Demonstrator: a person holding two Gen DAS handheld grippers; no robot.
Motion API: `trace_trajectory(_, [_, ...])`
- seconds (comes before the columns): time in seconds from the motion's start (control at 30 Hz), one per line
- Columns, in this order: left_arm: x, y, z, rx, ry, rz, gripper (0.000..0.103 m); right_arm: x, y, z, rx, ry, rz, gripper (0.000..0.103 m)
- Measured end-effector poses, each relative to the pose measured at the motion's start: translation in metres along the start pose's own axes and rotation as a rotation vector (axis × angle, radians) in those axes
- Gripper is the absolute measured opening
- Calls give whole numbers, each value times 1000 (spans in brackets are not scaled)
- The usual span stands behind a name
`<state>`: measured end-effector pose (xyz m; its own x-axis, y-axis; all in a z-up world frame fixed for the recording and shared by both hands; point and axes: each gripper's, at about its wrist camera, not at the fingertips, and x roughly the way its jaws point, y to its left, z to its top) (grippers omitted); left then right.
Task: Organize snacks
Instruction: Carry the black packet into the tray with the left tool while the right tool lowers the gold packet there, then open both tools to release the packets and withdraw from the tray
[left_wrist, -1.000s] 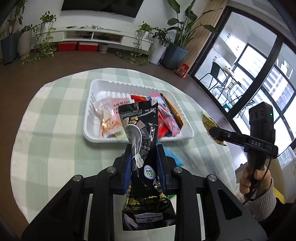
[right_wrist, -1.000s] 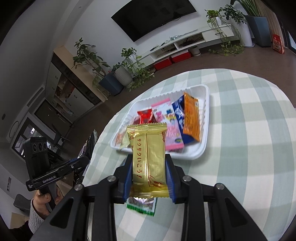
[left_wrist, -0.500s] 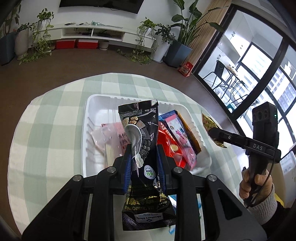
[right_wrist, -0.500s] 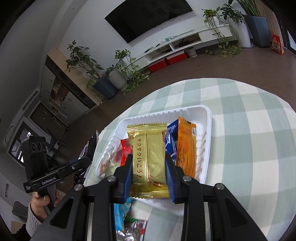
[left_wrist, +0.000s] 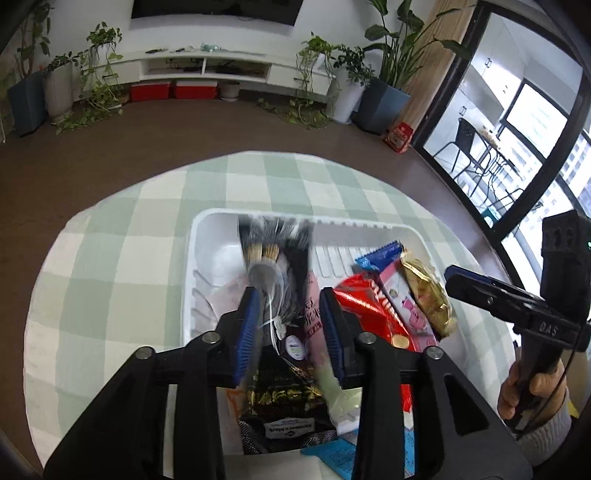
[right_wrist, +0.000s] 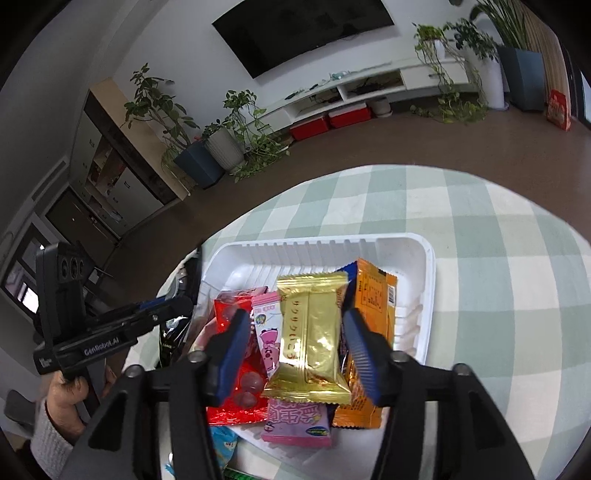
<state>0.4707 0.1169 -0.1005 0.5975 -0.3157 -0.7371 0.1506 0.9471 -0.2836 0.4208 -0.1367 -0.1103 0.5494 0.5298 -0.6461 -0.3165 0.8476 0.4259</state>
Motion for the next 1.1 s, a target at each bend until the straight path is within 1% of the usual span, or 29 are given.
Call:
trace_trajectory(0.03, [-2,1,1,-5,-14,-8,52,-3,3,-1,-15,-11,-12,60])
trace_trajectory(0.07, [-5,2,3,-10,-29,-8,55,-7,6,-1,-29,-24,-19,60])
trace_trajectory(0.23, [-28,2,3,-30,-86,-6,55,-32,15,-3,-55,-89,-28,63])
trace_trajectory(0.3, [-39,0,-2,-37,-107,-12,55,-43,20,-8,-69,-108,-23,67])
trace_trajectory(0.4, [-60,-5,-19,-49,-120,-15,56,-57,28,-22,-91,-126,-27,68])
trace_trajectory(0.5, [-76,-8,-43,-60,-115,-30,56,-71,36,-44,-110,-133,-31,70])
trace_trajectory(0.6, [-88,-14,-69,-61,-101,-31,59,-80,45,-68,-133,-123,-27,72])
trace_trajectory(0.67, [-93,-20,-89,-60,-78,-36,59,-86,52,-84,-152,-118,-31,72])
trace_trajectory(0.83, [-97,-29,-125,-60,-29,-45,59,-90,60,-120,-174,-86,-32,74])
trace_trajectory(0.97, [-99,-30,-141,-82,-10,-55,59,-81,66,-142,-186,-31,-31,75])
trace_trajectory(1.1, [-103,-29,-148,-105,-12,-61,59,-69,74,-156,-219,12,-43,76])
